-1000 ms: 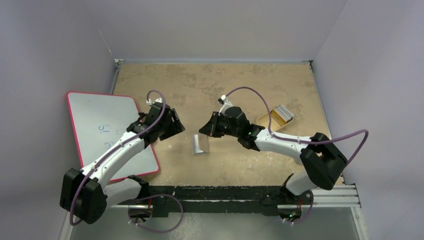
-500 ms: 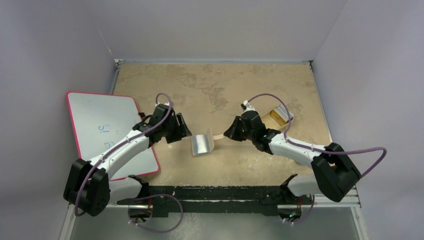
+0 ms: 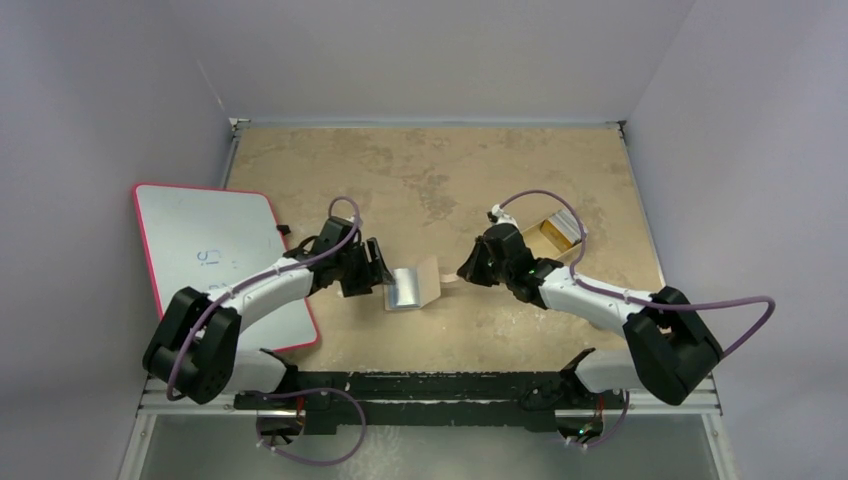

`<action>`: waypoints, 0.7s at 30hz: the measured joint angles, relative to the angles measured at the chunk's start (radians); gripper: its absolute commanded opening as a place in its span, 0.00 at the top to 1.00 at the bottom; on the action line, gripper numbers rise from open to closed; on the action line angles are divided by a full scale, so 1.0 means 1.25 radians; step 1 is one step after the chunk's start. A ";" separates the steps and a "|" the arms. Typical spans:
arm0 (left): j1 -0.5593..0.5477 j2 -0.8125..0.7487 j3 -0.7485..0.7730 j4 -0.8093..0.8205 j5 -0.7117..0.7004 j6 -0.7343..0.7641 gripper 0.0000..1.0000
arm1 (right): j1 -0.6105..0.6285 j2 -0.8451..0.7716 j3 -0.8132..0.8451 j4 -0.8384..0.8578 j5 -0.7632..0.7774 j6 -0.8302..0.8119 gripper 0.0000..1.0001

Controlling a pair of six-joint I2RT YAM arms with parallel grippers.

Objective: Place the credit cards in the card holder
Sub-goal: Open the card holder at the center of the board.

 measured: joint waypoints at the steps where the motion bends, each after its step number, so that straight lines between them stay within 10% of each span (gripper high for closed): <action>1: -0.001 0.009 -0.002 0.002 0.000 0.002 0.38 | 0.000 0.001 0.000 -0.002 0.005 0.000 1.00; 21: -0.019 0.028 -0.110 0.225 0.055 -0.052 0.44 | -0.005 0.053 -0.047 -0.023 0.054 0.023 1.00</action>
